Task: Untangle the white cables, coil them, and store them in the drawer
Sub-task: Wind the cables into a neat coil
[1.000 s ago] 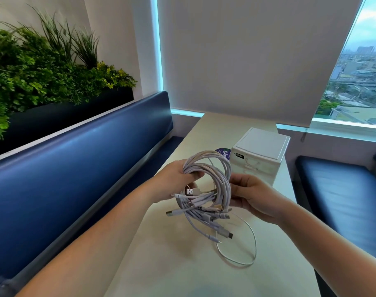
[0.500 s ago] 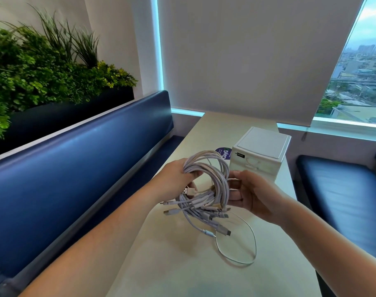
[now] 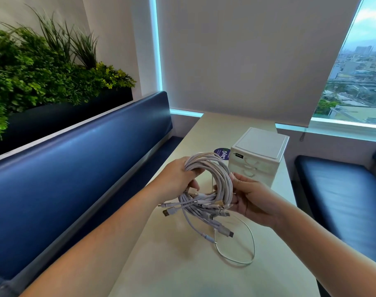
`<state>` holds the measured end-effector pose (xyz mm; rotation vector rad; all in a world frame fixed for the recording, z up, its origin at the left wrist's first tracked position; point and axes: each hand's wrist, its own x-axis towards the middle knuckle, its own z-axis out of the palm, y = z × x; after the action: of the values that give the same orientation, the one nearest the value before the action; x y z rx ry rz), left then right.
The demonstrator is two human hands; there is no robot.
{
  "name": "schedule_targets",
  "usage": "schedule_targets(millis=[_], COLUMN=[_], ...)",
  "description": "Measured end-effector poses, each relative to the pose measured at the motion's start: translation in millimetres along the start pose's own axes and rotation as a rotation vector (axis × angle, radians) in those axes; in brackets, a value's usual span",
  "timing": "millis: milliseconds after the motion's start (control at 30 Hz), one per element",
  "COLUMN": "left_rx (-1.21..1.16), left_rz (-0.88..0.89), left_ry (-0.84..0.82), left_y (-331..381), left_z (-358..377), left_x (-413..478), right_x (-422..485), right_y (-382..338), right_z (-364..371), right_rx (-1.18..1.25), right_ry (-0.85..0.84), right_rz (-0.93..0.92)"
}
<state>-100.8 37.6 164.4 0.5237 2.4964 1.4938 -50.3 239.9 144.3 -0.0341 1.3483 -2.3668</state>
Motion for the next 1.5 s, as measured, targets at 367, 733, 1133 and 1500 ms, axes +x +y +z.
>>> schedule_targets(millis=[367, 733, 1133, 1500], left_rx=[0.042, 0.024, 0.131, -0.010], left_rz=[-0.009, -0.030, -0.042, -0.098], left_ry=[0.063, -0.007, 0.060, -0.079], left_y=[-2, -4, -7, 7], left_z=[4, 0, 3, 6], left_x=[3, 3, 6, 1], right_x=[2, 11, 8, 10], right_y=[-4, 3, -13, -14], right_z=[-2, 2, 1, 5], right_rx=[-0.097, -0.061, -0.393, -0.554], right_ry=[0.085, 0.091, 0.194, 0.247], right_rz=[-0.054, -0.083, -0.149, -0.212])
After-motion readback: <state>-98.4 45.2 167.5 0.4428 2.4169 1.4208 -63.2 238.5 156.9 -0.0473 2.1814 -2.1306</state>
